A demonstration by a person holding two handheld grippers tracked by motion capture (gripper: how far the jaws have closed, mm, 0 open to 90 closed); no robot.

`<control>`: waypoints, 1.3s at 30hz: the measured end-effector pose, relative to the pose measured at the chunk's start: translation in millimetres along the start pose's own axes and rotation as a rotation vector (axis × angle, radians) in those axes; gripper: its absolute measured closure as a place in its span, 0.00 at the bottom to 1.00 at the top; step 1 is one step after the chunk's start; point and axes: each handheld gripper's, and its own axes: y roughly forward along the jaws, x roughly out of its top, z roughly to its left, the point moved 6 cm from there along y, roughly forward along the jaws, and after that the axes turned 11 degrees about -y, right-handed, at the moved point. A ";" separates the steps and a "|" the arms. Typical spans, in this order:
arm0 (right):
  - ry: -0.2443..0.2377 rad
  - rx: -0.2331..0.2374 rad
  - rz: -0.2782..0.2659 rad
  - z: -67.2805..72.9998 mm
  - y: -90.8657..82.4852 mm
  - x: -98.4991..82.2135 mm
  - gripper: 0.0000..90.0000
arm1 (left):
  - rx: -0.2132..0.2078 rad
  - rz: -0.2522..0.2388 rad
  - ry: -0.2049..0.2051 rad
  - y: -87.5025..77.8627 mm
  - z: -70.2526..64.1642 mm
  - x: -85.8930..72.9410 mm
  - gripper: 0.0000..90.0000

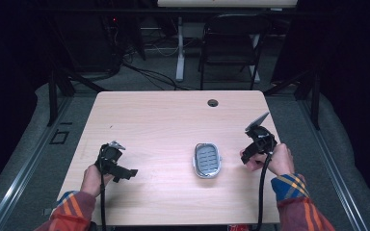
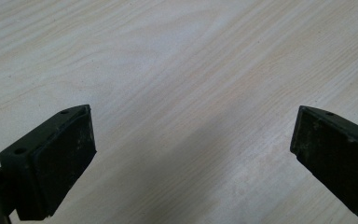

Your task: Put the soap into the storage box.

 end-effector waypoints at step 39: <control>-0.126 0.038 0.032 37.2 -20.4 25.1 0.41 | 0.001 -0.009 0.001 -1.0 -1.2 -1.0 0.00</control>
